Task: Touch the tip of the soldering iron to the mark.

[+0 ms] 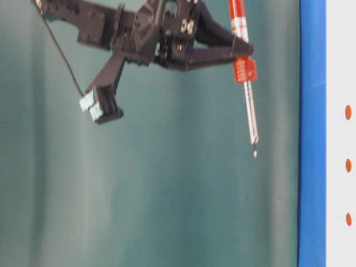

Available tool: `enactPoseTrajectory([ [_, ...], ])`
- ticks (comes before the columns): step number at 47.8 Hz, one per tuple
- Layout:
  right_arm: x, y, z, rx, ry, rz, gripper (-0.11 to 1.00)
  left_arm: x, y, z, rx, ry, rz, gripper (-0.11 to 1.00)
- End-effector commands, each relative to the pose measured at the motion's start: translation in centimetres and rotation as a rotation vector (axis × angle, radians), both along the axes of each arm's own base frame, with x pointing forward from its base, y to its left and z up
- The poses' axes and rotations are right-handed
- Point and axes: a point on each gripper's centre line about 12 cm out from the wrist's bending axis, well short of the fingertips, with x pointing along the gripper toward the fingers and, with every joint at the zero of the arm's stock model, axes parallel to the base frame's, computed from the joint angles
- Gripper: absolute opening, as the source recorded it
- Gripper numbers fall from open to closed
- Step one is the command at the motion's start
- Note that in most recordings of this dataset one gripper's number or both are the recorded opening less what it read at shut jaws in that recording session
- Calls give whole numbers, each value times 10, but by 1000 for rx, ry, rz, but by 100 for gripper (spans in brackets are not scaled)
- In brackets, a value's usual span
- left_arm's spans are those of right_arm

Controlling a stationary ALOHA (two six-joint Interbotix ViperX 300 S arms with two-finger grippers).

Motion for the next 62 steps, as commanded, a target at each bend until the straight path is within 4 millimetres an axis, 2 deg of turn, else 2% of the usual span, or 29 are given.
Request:
enactPoseTrajectory([
  [1,-11,1,15,-13,-52,-5,6,1,1,5,-2,-17,3,0],
  [13,-38,6,12,-12,-51,-9,6,1,0,4,0,-17,3,0],
  [20,-45,7,11,-11,-48,-10,6,1,1,5,-2,-18,3,0],
  [62,-43,7,10,-10,-49,-13,6,1,0,4,1,-12,1,0],
])
